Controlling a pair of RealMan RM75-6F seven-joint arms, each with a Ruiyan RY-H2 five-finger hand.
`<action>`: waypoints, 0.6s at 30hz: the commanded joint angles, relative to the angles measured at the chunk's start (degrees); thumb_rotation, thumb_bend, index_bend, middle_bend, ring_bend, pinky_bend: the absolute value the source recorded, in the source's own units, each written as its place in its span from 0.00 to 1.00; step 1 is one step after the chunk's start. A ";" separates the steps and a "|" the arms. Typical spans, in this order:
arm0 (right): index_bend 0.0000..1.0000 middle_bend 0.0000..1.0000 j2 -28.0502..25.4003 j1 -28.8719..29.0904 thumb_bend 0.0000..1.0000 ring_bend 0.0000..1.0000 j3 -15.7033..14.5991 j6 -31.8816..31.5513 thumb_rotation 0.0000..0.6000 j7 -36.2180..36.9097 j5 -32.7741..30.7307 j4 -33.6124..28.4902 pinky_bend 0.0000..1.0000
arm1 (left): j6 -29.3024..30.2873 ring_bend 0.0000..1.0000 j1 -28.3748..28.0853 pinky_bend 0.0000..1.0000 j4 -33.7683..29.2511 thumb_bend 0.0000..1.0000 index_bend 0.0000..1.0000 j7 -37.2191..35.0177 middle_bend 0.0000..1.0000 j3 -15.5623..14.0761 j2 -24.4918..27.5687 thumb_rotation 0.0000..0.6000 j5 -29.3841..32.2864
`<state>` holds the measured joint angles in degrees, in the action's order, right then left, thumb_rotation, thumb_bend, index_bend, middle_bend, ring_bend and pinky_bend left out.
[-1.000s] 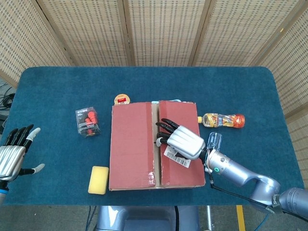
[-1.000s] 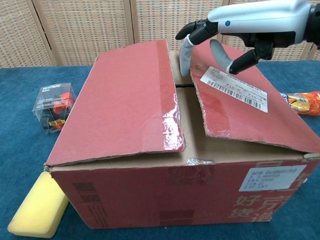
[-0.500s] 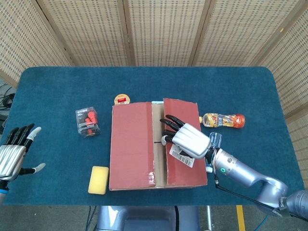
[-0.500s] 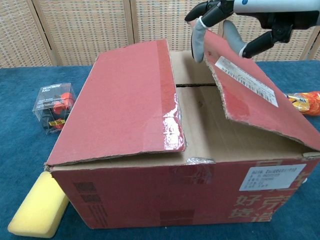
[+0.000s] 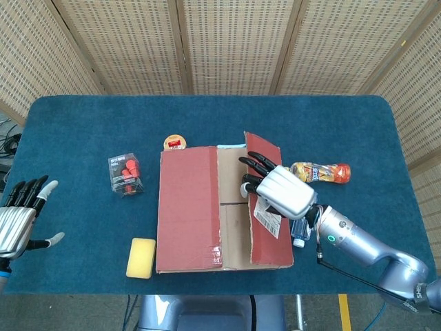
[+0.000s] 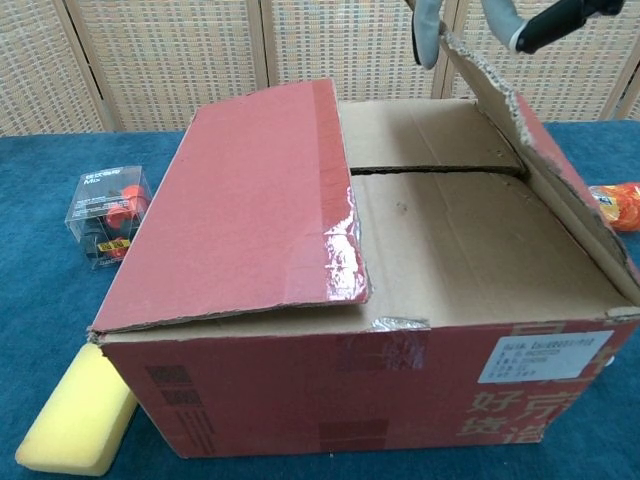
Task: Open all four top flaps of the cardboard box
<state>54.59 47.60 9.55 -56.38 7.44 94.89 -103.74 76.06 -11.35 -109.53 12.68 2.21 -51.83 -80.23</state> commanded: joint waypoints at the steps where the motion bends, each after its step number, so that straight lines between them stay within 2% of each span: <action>1: 0.44 0.43 -1.03 -0.07 1.00 0.01 0.53 -0.14 1.00 0.32 -0.64 -0.05 0.00 | -0.02 0.00 0.00 0.00 -0.01 0.13 0.00 0.05 0.00 -0.01 0.02 0.84 0.06; 18: 0.44 0.43 -7.32 -1.73 1.00 0.02 1.89 0.24 1.00 0.69 -4.29 2.20 0.00 | -0.07 0.00 -0.26 0.00 0.00 0.14 0.00 0.91 0.00 0.23 -0.11 0.85 0.73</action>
<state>47.50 46.03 11.47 -56.35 8.20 90.81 -101.80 76.00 -11.60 -109.53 13.58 2.44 -51.93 -79.51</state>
